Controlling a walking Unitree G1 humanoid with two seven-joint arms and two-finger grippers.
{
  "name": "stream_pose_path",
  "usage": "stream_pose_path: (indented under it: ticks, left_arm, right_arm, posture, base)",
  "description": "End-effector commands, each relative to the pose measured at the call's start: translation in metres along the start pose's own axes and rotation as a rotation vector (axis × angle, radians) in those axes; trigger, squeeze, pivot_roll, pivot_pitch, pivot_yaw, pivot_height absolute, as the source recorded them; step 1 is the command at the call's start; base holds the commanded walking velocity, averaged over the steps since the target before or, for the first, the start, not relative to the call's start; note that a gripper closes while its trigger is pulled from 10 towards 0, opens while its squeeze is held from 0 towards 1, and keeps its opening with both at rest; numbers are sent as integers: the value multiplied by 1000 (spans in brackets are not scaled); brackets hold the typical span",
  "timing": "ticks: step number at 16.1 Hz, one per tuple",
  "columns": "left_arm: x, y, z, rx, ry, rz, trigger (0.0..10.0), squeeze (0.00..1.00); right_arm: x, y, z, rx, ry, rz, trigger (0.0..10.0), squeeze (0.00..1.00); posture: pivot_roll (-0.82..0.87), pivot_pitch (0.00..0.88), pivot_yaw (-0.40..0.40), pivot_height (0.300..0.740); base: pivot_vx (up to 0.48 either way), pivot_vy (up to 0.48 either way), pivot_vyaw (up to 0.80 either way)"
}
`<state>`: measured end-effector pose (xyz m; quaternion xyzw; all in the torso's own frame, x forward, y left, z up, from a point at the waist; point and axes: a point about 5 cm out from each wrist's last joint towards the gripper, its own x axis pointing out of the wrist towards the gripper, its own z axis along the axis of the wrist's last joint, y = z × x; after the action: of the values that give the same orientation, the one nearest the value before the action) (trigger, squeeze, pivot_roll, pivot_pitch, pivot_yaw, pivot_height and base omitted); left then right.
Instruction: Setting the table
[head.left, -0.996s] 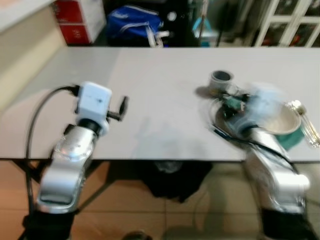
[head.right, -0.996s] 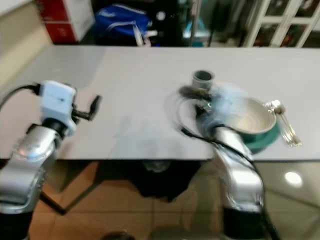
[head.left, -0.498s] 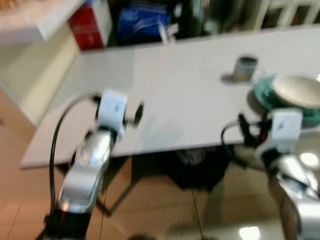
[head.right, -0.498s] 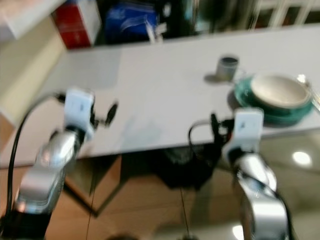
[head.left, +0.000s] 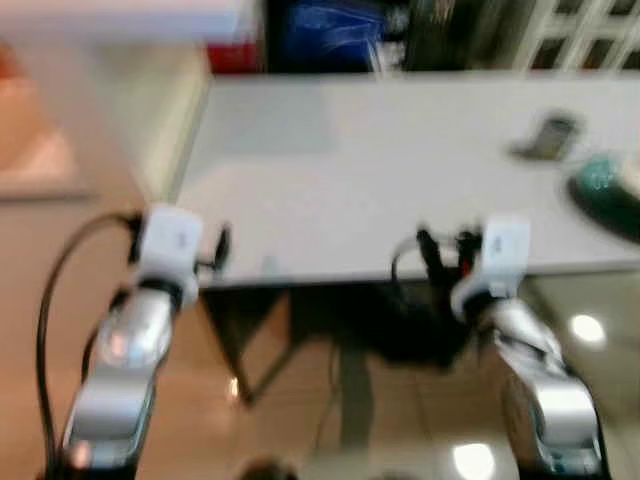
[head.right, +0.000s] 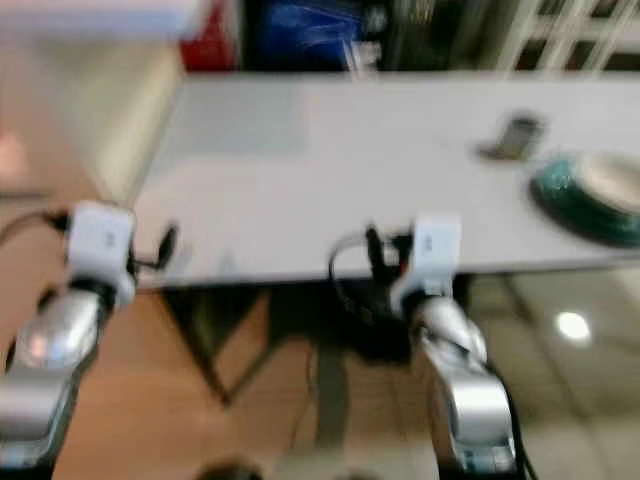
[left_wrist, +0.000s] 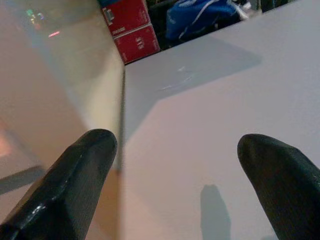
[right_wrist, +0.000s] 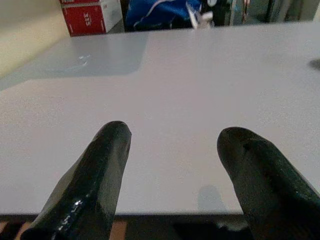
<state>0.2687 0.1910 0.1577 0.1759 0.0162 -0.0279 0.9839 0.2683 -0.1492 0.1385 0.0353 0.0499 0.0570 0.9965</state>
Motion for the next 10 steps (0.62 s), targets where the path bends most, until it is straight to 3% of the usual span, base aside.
stream_pose_path:
  ticks: [1,5,10]
  left_arm:
    - [2,3,10,14,-27,-6,10000,0]
    - [14,6,33,-10,-91,14,10000,0]
    - [8,7,31,-10,-76,8,10000,0]
  right_arm:
    - [2,2,8,-11,-39,7,10000,0]
    - [6,2,15,8,-65,15,10000,0]
    - [7,11,19,-10,-79,71,10000,0]
  posture:
    - [42,52,16,740]
    - [44,71,34,740]
    - [44,86,30,740]
  base:
    - [0,480,0]
    - [0,480,-700]
    - [0,480,-800]
